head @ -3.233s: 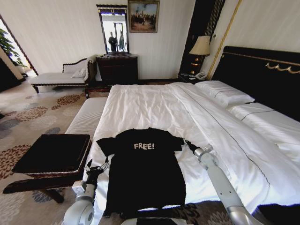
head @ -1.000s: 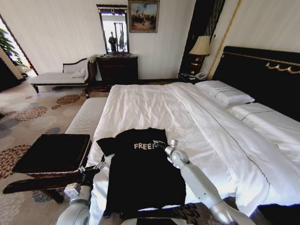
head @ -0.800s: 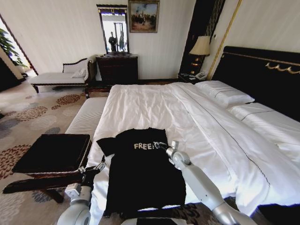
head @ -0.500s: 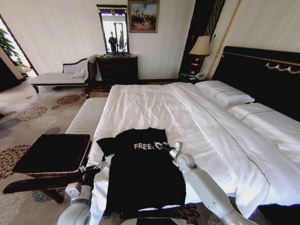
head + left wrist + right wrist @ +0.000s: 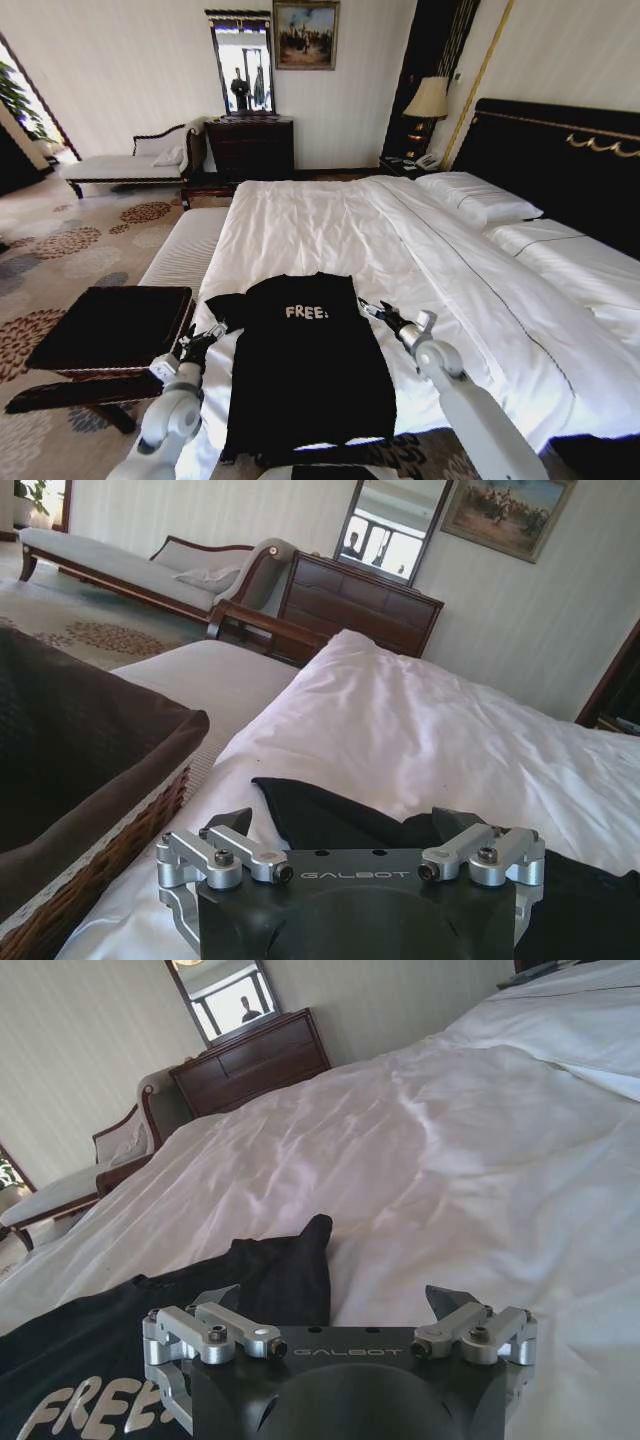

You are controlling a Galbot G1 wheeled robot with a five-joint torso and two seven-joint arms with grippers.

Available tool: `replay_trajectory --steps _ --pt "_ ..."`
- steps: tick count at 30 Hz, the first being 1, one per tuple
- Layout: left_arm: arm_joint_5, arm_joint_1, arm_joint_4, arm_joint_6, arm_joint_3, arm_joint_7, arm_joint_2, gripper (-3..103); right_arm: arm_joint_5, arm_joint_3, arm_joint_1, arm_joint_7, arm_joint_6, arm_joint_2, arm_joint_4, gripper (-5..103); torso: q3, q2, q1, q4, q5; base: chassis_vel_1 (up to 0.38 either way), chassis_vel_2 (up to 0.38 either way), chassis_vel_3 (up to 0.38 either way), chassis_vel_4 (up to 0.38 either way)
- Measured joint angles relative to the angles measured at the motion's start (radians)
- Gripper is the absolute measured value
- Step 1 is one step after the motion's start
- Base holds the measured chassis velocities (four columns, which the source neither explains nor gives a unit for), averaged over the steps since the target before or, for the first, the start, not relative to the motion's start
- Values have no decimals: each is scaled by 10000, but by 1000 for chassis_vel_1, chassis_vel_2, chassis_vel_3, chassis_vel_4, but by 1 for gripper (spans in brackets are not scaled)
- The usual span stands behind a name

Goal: Fold the clothes on the bed and place them into the basket.

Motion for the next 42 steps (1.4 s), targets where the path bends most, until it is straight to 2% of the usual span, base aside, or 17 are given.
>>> replay_trajectory --steps 3,7,14,24,31,32,37,41,42 --pt "-104 -294 299 41 87 15 100 100 7 191 -167 9 6 -41 93 100 0 0 0 1 0 0 0 0 0" --pt "-647 -1164 1247 166 317 174 467 100 114 680 -481 -2 32 -282 318 100 0 0 0 0 -1 0 0 0 0" --pt "-1359 -2157 2391 341 499 194 560 100 268 998 -690 -51 92 -528 413 100 1 0 1 0 -1 0 0 0 0" --pt "-1381 -3249 3709 286 1014 443 613 100 403 1067 -629 -47 98 -704 420 100 1 0 1 1 -1 0 0 0 0" --pt "-1437 -3724 4083 285 1237 436 622 100 472 1094 -603 -41 93 -733 412 100 1 -1 1 -1 -1 0 0 0 0" --pt "-1442 -3757 4112 285 1254 429 617 103 474 1094 -600 -40 92 -730 412 100 1 0 2 0 -1 0 0 0 0" --pt "-1490 -3868 4230 344 1324 353 571 98 481 1103 -596 -38 89 -723 402 100 1 -1 1 0 0 0 0 0 0" --pt "-1466 -3890 4343 391 1333 321 517 79 543 1167 -598 -34 75 -748 370 100 1 -1 0 1 0 0 0 0 0" --pt "-1466 -3890 4343 391 1333 321 517 79 543 1167 -598 -34 75 -748 370 100 1 -1 0 1 0 0 0 0 0"
